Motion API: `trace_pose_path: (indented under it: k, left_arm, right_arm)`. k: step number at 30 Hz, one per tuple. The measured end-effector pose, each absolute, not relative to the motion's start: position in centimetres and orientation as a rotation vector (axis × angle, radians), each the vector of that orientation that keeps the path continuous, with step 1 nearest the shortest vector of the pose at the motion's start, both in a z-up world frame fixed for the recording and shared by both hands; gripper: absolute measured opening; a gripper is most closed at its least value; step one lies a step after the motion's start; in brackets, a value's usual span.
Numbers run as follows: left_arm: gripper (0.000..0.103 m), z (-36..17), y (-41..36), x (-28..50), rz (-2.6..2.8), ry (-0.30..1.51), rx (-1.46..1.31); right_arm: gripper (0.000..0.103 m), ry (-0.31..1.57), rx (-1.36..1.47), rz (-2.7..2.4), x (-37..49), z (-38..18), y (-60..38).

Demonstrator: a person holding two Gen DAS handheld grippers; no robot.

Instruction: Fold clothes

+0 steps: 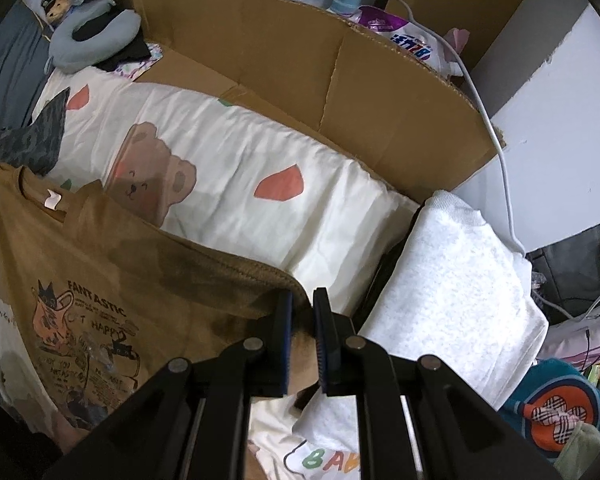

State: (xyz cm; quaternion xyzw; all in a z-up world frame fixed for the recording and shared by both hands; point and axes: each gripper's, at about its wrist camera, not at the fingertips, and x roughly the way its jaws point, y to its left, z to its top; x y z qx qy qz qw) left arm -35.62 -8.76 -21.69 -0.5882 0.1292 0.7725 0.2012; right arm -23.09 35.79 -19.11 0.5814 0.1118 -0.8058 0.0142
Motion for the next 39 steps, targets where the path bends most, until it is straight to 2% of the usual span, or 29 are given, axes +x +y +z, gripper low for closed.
trace_pose_path:
  k: [17, 24, 39]
  left_arm:
    - [0.005, -27.8, -3.1, -43.9, 2.132, 0.427, -1.657]
    - [0.005, -30.6, -0.8, -46.9, 2.127, 0.457, -1.663]
    - [0.005, -32.3, 1.3, -51.2, 2.136, 0.528, -1.648]
  right_arm:
    - [0.009, 0.395, 1.830, -2.531, -31.3, -25.5, 38.1]
    - [0.009, 0.360, 1.859, -2.542, -34.8, -28.6, 39.2]
    - [0.009, 0.390, 1.862, -2.556, -39.8, -31.8, 39.9]
